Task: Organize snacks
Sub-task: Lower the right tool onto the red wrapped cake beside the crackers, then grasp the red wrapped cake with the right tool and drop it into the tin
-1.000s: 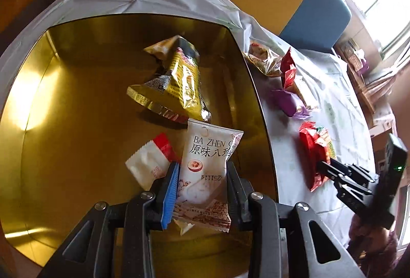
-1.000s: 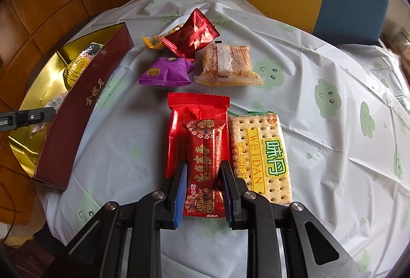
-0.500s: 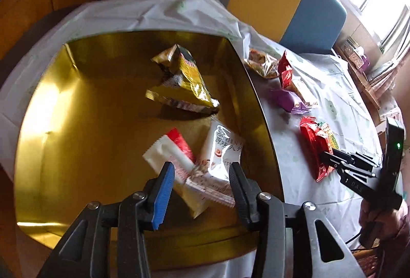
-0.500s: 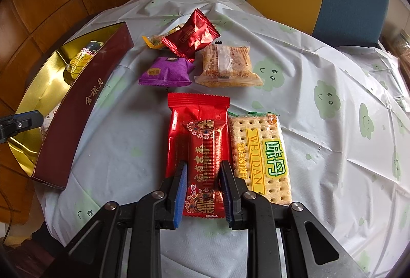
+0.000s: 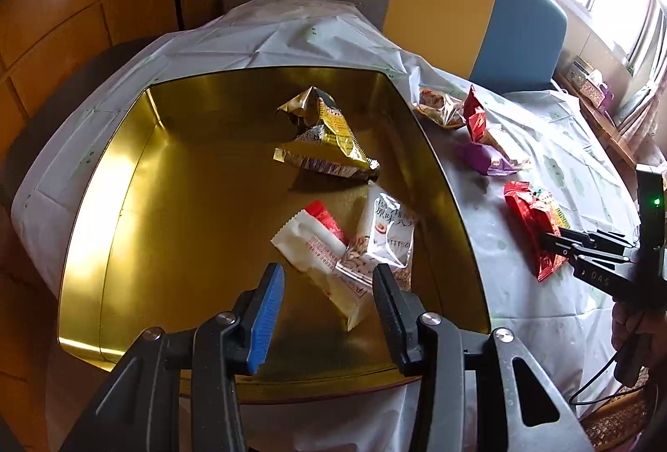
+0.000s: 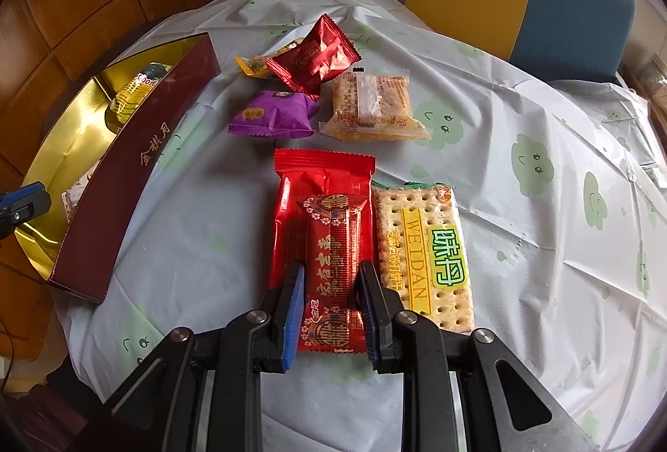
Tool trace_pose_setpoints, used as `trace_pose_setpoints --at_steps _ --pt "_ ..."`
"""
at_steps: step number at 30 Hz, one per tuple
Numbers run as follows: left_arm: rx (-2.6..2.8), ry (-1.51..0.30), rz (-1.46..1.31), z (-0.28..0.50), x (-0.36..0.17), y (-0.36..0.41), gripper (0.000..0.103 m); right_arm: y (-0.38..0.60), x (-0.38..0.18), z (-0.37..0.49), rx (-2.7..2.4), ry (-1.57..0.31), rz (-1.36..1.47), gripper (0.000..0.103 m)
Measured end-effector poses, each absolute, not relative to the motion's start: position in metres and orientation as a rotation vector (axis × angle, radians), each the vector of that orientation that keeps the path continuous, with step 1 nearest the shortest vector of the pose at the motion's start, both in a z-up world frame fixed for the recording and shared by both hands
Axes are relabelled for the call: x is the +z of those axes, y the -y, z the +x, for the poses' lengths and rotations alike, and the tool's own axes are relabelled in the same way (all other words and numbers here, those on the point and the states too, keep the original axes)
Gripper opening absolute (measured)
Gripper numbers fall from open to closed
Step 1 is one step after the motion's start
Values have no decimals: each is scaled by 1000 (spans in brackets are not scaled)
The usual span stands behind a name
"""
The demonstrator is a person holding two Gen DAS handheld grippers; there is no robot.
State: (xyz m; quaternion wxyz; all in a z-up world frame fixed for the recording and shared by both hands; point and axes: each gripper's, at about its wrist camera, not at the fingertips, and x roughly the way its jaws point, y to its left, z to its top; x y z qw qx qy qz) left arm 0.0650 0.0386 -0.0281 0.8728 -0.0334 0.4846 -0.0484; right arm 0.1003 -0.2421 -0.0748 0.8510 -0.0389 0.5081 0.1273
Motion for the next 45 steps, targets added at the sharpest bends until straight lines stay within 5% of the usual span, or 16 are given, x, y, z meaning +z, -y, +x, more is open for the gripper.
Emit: trace_pose_setpoints --at_steps 11,12,14,16,19,36,39,43,45 --pt "-92 -1017 -72 62 -30 -39 45 244 -75 100 267 -1075 -49 31" --pt "-91 -1018 -73 63 -30 -39 45 243 -75 100 274 -1078 -50 35" --pt "-92 -1017 -76 62 -30 -39 45 238 -84 102 270 -1126 -78 62" --pt "-93 -1016 -75 62 -30 -39 45 234 -89 100 253 -1125 -117 69" --pt "-97 -1014 -79 61 -30 -40 45 230 -82 98 264 -1091 -121 57" --pt "-94 -1019 -96 60 -32 -45 45 244 -69 99 256 -1052 -31 64" --pt "-96 -1021 -94 60 -33 -45 45 241 -70 100 269 -1047 -35 57" --pt "-100 -1020 -92 59 -34 -44 45 237 -73 99 267 -1037 -78 34" --pt "-99 -1019 -94 58 -34 -45 45 234 -74 98 269 -1032 -98 33"
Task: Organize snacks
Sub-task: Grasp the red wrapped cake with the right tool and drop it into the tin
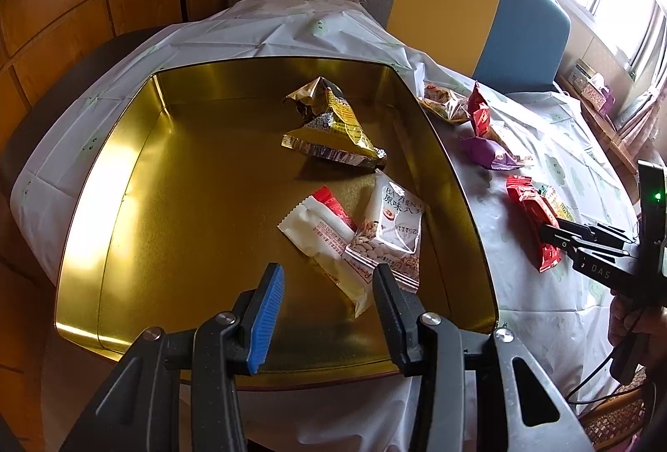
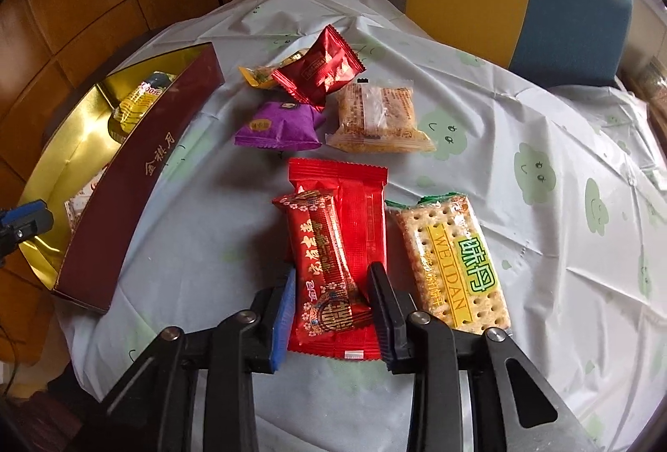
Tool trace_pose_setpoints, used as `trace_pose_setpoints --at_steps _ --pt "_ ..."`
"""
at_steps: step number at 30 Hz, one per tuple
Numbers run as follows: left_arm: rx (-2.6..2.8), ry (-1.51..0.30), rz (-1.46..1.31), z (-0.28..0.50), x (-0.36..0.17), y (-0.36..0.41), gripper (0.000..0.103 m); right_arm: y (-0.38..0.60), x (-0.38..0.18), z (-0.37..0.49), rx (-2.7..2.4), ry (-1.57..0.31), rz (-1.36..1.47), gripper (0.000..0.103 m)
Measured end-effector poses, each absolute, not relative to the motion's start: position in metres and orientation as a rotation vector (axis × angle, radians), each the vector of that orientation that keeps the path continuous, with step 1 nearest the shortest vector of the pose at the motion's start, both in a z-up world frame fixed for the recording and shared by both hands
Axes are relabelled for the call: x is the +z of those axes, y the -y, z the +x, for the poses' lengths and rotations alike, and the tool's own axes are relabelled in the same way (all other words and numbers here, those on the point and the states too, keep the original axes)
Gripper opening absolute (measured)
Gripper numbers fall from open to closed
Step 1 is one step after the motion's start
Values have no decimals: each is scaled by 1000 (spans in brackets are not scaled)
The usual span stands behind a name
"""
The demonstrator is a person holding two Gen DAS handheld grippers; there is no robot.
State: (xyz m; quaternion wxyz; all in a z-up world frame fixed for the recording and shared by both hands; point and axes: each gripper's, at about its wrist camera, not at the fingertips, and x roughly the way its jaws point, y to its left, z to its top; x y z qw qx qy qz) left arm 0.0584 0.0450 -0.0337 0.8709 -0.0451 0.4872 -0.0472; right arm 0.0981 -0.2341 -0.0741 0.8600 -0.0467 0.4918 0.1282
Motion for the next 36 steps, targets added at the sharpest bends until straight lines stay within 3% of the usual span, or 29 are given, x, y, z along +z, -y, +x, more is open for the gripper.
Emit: trace_pose_setpoints --at_steps 5,14,23,29,36 --pt "-87 -999 -107 57 -28 -53 45 236 -68 92 282 -1032 -79 25" --pt "2 -960 -149 55 -21 -94 45 228 -30 76 360 -991 106 25" --pt "104 -895 -161 49 -12 -134 45 92 7 77 657 -949 24 25" --pt "146 -891 -199 44 -14 -159 45 8 -19 79 773 -1034 -94 25" --pt "159 -911 -227 42 -25 -170 45 -26 -57 92 773 -1159 -170 25"
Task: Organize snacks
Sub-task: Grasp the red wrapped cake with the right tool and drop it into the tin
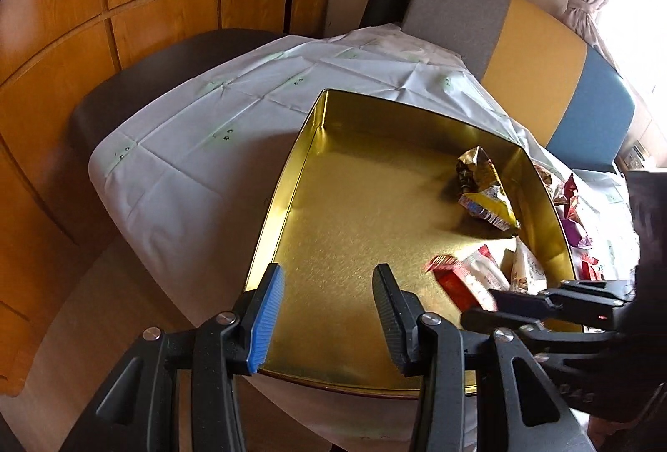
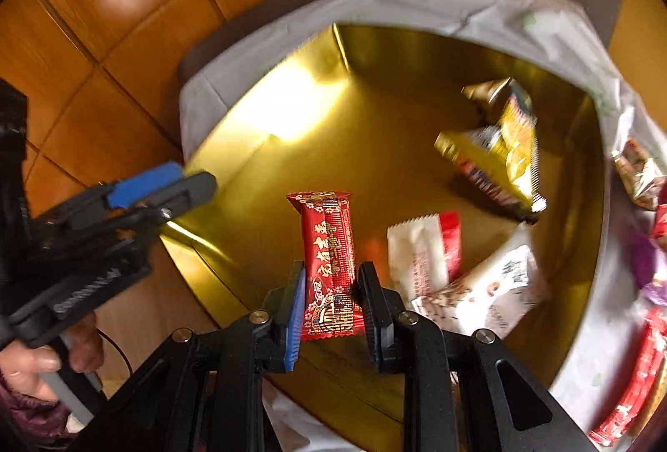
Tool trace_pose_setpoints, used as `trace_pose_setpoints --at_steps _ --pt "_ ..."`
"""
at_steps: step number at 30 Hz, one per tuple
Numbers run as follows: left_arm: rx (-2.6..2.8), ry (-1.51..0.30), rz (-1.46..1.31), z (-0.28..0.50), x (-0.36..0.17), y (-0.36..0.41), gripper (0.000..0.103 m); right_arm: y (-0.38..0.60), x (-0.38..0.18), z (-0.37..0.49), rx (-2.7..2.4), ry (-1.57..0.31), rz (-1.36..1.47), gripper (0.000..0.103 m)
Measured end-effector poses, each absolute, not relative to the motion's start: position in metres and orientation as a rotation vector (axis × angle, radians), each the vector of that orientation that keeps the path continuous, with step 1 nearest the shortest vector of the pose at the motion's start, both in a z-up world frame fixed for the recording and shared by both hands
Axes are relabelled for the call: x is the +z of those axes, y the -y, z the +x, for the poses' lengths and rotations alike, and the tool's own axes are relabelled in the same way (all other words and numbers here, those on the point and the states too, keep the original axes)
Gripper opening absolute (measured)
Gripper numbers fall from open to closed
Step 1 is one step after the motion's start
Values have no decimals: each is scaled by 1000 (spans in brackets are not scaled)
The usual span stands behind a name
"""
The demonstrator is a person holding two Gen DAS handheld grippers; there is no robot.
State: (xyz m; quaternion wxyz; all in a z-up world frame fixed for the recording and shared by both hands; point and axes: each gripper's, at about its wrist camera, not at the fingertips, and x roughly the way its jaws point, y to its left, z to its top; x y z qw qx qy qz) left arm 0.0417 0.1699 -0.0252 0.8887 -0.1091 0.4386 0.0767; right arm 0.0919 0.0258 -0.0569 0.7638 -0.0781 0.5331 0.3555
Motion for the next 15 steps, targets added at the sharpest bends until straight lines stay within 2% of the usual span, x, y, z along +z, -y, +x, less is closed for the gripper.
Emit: trace_pose_setpoints --at_steps 10,15 --pt "144 -923 -223 42 -30 -166 45 -35 -75 95 767 -1188 -175 28" --pt "137 -919 -205 41 -28 -161 45 -19 -56 87 792 -1106 -108 29"
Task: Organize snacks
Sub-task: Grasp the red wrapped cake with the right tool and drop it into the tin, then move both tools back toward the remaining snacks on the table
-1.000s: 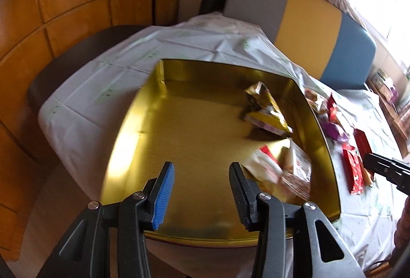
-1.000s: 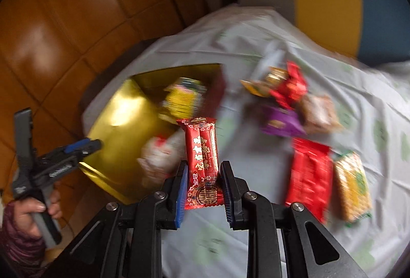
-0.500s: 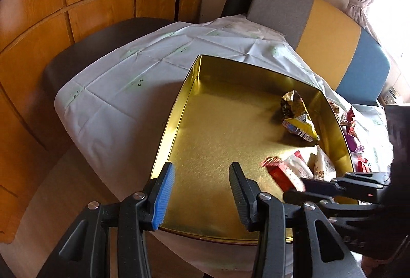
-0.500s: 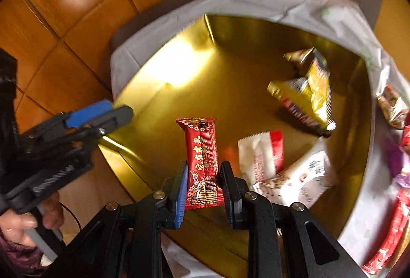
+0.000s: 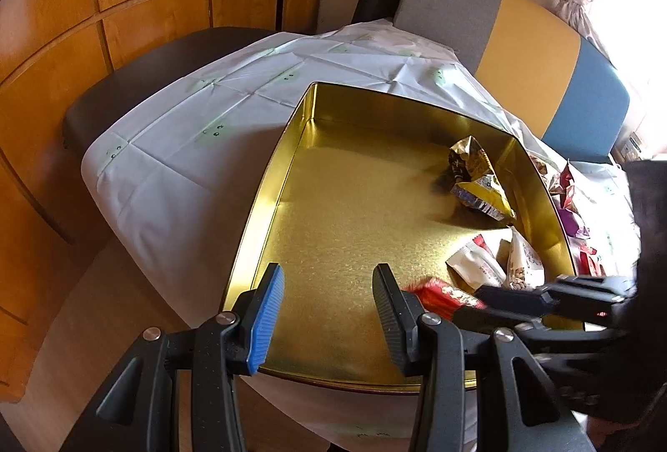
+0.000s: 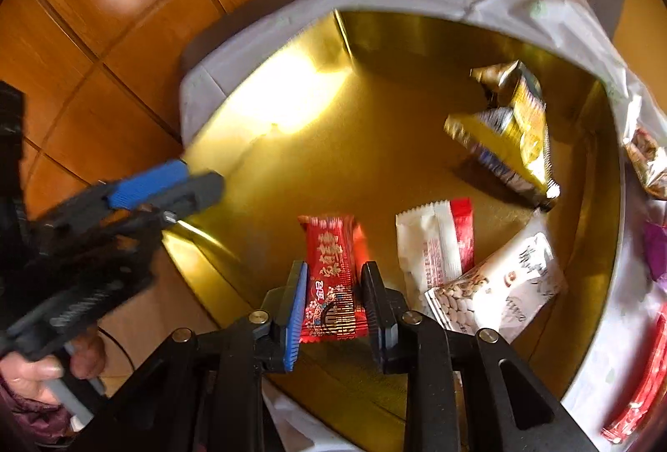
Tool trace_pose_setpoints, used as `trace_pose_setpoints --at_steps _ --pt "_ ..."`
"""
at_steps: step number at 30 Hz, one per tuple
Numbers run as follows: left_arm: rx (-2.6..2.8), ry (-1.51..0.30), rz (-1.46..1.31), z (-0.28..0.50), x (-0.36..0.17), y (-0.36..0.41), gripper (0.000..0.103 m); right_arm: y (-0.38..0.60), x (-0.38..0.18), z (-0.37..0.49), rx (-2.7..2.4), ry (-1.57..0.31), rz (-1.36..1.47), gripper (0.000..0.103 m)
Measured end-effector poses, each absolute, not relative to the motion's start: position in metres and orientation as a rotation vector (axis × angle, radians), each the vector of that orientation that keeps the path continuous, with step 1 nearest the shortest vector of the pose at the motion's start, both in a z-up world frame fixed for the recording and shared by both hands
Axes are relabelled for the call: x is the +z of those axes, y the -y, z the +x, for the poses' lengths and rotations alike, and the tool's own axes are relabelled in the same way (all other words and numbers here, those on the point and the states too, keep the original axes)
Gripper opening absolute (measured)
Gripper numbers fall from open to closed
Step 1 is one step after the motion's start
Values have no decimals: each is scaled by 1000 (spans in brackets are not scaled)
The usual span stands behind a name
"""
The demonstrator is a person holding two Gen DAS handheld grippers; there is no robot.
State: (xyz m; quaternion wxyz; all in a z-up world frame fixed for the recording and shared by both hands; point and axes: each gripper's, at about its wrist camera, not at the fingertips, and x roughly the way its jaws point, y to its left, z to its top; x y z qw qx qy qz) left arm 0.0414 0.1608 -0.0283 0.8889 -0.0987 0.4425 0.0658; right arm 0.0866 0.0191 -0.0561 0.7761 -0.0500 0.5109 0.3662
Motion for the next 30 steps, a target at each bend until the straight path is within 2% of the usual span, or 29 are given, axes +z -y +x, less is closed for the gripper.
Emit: trace_pose_setpoints --at_steps 3,6,12,14,26,30 --pt "130 -920 -199 42 -28 -157 45 -3 -42 84 787 -1051 -59 32" --pt "124 -924 -187 43 -27 -153 45 15 -32 82 764 -1009 -20 39" --pt "105 -918 -154 43 -22 -141 45 73 -12 81 663 -952 29 41" --pt "92 -915 -139 44 -20 -136 45 98 -10 82 607 -945 42 48" --pt "-62 -936 -44 66 0 -77 45 261 -14 101 213 -969 15 67" --pt "-148 -926 27 73 12 -45 45 308 -27 107 123 -986 72 69"
